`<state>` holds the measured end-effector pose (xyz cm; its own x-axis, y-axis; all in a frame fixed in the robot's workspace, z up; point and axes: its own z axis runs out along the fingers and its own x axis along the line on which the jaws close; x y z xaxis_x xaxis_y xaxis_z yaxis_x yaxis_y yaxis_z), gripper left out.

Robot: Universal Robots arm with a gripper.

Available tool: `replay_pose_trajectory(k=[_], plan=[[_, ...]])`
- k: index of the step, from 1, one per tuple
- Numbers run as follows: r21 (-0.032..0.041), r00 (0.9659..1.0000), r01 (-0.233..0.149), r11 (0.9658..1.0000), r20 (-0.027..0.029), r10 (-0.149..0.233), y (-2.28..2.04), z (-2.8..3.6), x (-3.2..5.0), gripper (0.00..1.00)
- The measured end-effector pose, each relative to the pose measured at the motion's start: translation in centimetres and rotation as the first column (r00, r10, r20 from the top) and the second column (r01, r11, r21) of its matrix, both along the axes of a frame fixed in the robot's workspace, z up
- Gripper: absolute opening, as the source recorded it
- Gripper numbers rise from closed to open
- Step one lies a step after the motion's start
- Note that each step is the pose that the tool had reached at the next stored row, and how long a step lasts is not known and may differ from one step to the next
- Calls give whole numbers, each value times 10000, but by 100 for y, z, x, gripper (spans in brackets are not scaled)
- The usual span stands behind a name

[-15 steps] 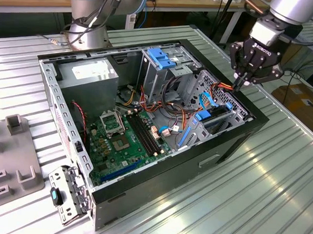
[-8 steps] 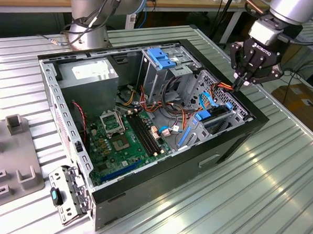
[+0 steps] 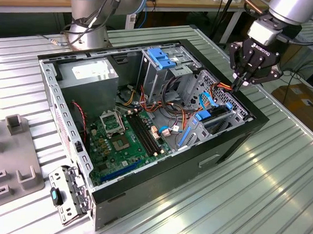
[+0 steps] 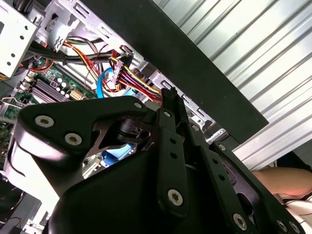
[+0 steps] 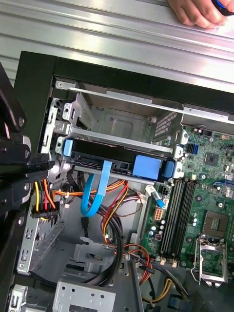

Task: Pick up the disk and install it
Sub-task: 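Insert the second disk wire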

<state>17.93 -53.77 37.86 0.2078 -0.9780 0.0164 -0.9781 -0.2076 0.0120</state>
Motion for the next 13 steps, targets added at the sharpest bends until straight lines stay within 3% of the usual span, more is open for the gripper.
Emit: replay_pose_trajectory(k=[13], plan=[[0,10000,2,10000,0,-2,0,0,-15,16]])
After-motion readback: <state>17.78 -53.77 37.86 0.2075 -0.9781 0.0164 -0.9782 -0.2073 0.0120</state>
